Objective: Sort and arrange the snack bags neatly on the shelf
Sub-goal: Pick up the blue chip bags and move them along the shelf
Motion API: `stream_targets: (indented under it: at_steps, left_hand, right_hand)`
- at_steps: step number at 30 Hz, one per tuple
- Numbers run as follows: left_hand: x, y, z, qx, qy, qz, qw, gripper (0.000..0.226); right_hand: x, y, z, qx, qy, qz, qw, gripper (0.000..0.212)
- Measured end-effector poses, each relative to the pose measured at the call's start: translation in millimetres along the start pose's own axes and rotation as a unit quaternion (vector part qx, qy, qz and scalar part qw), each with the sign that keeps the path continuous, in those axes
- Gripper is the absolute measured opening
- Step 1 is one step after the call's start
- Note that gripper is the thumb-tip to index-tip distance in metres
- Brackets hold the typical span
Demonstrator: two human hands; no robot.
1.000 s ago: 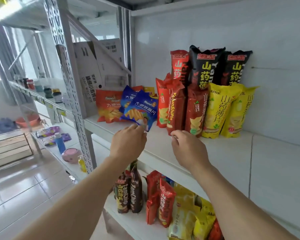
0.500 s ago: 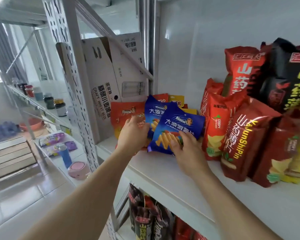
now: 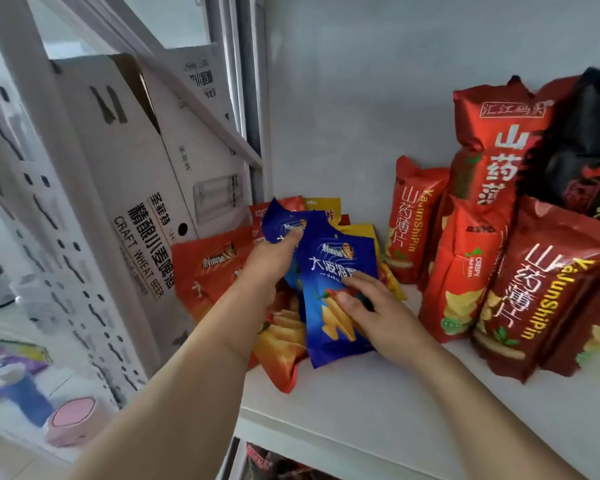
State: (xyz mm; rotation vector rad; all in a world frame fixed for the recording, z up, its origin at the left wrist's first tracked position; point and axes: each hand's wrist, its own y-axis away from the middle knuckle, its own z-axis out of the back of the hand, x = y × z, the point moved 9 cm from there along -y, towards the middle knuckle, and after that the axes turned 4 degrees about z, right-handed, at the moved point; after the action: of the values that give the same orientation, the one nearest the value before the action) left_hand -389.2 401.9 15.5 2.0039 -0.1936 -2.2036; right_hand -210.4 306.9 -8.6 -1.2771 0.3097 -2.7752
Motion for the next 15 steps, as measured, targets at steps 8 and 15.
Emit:
stream_targets:
  at_steps: [8,15]
  left_hand:
    - [6,-5,-14,0.055,0.076,-0.009,0.996,0.030]
    - [8,9,-11,0.087,0.128,-0.024,0.988,0.020]
  right_hand:
    - [3,-10,16,-0.069,-0.061,0.018,0.996,0.018]
    - [-7,-29,30,-0.168,-0.245,-0.051,0.954,0.032]
